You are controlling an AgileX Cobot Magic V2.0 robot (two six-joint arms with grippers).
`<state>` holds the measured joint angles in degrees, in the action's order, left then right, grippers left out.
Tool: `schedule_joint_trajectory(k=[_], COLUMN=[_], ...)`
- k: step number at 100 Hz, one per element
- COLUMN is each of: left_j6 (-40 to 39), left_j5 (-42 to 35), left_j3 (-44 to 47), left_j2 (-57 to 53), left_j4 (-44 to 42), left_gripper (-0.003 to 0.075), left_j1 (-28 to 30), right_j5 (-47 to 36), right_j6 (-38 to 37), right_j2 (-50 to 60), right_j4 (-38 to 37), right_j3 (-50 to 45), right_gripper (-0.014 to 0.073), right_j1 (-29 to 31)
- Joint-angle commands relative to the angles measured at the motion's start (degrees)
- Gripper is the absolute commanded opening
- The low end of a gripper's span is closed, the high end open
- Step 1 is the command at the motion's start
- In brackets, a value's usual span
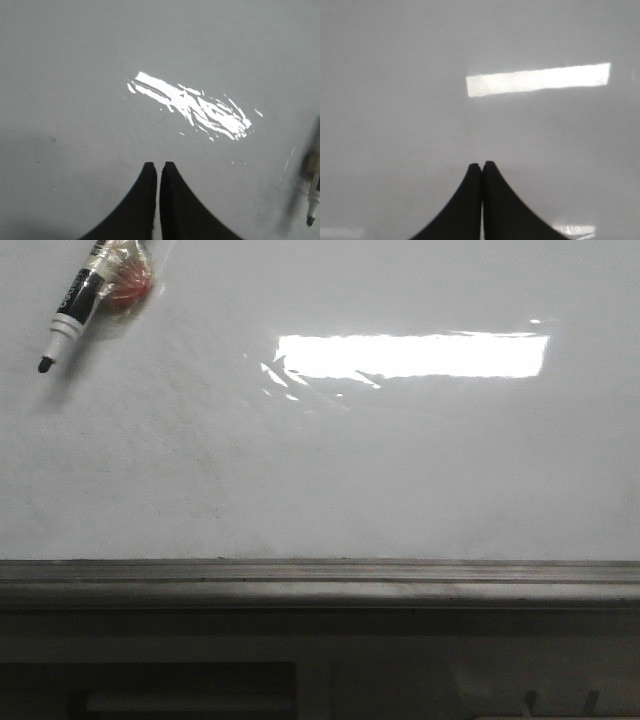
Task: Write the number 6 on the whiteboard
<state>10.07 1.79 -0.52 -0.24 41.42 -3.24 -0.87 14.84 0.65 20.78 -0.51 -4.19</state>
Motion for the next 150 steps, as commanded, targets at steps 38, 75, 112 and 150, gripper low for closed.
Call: schedule_joint_trajectory(k=[38, 75, 112, 150], left_j6=[-0.08, 15.84, 52.4, 58.47], left_j5=[16.22, 26.89, 33.11, 31.57], left_j3=[-16.37, -30.58, -32.11, -39.63], left_j2=[11.3, 34.0, 47.5, 60.53], left_j4=[-9.08, -3.22, 36.25, 38.97], left_gripper=[-0.002, 0.0021, 0.0489, 0.0472], left_j1=[0.15, 0.15, 0.15, -8.37], right_j5=[14.19, 22.1, 23.02, 22.78], right_j6=[0.13, 2.31, 2.44, 2.44], right_j2=[-15.21, -35.63, -38.23, -38.23], right_j4=[10.9, 10.81, 11.25, 11.68], right_j3=[13.36, 27.8, 28.8, 28.8], right_gripper=[-0.0061, 0.0009, 0.0486, 0.0486], right_j1=[0.49, 0.49, 0.49, 0.49])
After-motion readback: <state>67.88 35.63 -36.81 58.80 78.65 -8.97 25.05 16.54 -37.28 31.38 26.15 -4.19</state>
